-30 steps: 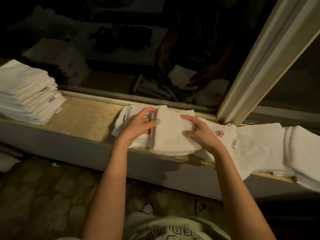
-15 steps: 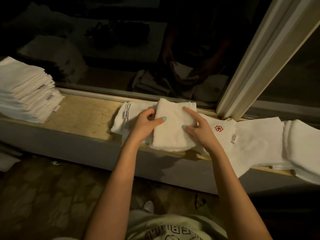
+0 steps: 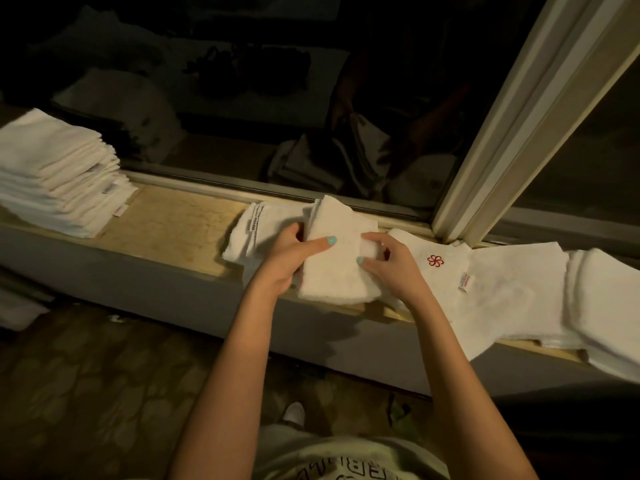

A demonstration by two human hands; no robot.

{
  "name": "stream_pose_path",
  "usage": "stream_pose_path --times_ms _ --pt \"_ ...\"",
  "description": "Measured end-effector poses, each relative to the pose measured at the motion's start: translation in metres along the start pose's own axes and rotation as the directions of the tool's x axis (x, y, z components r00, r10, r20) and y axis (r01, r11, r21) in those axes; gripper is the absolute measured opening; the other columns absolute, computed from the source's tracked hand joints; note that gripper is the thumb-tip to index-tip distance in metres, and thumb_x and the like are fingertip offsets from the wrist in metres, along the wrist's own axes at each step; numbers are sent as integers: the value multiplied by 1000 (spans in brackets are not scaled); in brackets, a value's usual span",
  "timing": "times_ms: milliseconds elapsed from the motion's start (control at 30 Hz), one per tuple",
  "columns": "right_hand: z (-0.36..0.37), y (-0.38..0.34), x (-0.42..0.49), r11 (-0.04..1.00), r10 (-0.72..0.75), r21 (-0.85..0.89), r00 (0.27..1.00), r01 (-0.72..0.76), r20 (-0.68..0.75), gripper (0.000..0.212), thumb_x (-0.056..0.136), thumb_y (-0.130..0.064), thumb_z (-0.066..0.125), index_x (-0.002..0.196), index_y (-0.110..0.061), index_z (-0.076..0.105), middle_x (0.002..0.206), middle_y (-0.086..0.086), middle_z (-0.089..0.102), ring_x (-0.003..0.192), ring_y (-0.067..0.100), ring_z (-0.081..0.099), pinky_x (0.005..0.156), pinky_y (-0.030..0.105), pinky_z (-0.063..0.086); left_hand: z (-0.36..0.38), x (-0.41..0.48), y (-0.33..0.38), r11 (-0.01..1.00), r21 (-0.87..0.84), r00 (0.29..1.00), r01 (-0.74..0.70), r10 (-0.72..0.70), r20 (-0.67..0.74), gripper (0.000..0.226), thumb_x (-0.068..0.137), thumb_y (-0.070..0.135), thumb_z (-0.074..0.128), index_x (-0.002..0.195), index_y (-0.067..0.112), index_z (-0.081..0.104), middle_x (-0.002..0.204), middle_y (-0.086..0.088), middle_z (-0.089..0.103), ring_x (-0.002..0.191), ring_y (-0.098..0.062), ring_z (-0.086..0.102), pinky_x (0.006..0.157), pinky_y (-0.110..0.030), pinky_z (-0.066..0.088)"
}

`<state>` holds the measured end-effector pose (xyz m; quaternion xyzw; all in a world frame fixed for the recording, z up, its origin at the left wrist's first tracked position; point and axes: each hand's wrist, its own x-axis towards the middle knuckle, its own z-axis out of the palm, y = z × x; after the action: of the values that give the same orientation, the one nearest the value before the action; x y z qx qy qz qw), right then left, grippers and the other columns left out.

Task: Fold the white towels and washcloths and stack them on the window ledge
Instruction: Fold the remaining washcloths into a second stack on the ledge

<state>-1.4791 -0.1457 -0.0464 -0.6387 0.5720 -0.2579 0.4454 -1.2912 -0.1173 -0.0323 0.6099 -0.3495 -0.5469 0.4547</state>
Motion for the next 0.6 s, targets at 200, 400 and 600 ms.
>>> stream_pose_path --times_ms 200,400,600 --pt "-9 -4 -6 931 -96 361 988 45 125 55 93 -36 58 140 -44 31 132 -14 42 107 1 51 72 11 49 -1 -12 22 969 -230 995 -90 97 18 62 78 16 71 134 16 45 122 -5 63 108 -21 63 76 -32 57" --pt "-12 -18 17 801 -55 577 940 -160 336 80 84 -46 57 148 -45 9 127 -11 45 113 21 59 86 35 55 -16 -11 49 936 -331 991 -124 137 16 58 84 14 66 136 24 44 122 -6 62 106 -22 64 74 -34 57" --pt "-6 -48 38 763 -11 604 930 -229 367 94 74 -55 73 149 -37 19 139 2 45 117 25 58 86 45 55 -38 -1 79 915 -363 980 -174 198 32 55 81 17 66 132 25 48 117 -5 63 102 -22 64 72 -34 56"
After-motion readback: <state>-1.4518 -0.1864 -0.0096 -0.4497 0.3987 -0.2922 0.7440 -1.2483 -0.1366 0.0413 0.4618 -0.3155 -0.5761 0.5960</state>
